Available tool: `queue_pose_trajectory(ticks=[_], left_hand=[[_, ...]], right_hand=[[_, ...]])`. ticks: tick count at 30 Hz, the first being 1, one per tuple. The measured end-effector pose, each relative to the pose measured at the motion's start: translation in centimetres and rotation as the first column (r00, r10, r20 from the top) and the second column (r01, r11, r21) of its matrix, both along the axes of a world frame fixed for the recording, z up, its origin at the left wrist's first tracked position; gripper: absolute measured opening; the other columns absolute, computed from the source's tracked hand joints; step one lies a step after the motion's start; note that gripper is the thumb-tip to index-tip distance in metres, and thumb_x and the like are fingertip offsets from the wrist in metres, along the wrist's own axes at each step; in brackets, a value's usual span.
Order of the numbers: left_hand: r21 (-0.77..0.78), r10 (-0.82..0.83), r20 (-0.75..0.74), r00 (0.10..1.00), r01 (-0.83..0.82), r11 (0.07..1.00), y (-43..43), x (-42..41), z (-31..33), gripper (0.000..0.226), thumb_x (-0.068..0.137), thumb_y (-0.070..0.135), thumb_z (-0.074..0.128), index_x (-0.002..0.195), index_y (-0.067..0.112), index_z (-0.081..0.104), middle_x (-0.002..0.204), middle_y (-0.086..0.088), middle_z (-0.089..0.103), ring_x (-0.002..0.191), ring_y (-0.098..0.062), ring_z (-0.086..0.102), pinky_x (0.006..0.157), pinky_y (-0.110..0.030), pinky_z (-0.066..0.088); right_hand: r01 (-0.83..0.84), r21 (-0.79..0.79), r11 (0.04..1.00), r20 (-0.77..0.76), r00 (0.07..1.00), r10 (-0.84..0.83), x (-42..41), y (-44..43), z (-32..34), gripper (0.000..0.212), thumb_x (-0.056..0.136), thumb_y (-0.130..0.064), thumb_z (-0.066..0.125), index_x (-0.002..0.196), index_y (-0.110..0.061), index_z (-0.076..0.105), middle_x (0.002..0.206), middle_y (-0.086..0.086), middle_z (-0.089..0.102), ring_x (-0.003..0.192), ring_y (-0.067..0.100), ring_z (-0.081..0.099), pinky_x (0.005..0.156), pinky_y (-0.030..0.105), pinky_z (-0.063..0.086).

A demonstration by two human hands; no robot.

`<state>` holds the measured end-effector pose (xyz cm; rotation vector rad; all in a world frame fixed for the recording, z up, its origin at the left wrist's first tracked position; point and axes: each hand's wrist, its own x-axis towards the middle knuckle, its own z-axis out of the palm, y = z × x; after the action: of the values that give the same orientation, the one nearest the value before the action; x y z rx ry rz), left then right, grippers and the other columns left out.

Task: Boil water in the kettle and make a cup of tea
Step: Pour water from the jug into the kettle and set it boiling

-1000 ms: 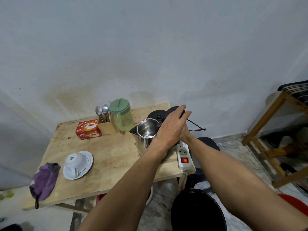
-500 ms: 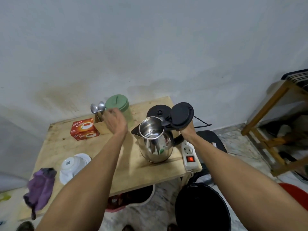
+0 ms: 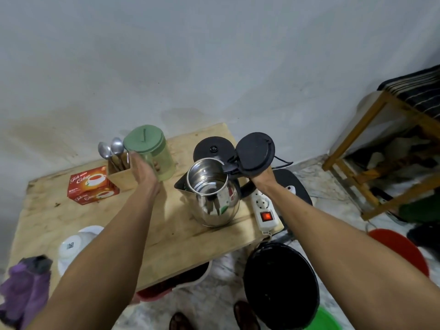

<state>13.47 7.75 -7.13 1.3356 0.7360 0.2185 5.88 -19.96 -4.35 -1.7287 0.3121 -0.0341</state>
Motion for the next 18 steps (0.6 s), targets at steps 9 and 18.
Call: queue_pose_trajectory(ticks=[9,18], left_hand=[[0.164,0.098,0.018,0.995,-0.100,0.981,0.0,-3.8,2.0,0.045,0.084,0.073,0.046,0.079,0.029,0.058,0.060,0.008,0.057,0.053,-0.011,0.053,0.059,-0.028,0.045],[0.431,-0.020,0.030,0.999,0.005,0.902,2.5,-7.5,9.1,0.075,0.082,0.073,0.043,0.103,0.006,0.071,0.054,0.003,0.054,0.046,-0.012,0.045,0.047,-0.028,0.039]], right_hand=[[-0.024,-0.062,0.998,-0.029,0.999,0.022,0.0,-0.1,0.2,0.027,0.085,0.002,0.071,0.111,0.005,0.062,0.114,0.026,0.066,0.108,0.039,0.059,0.085,0.035,0.051],[-0.076,-0.085,0.994,-0.049,0.996,0.072,-0.3,0.0,1.3,0.025,0.089,0.001,0.067,0.112,0.008,0.063,0.113,0.026,0.067,0.112,0.041,0.060,0.095,0.047,0.053]])
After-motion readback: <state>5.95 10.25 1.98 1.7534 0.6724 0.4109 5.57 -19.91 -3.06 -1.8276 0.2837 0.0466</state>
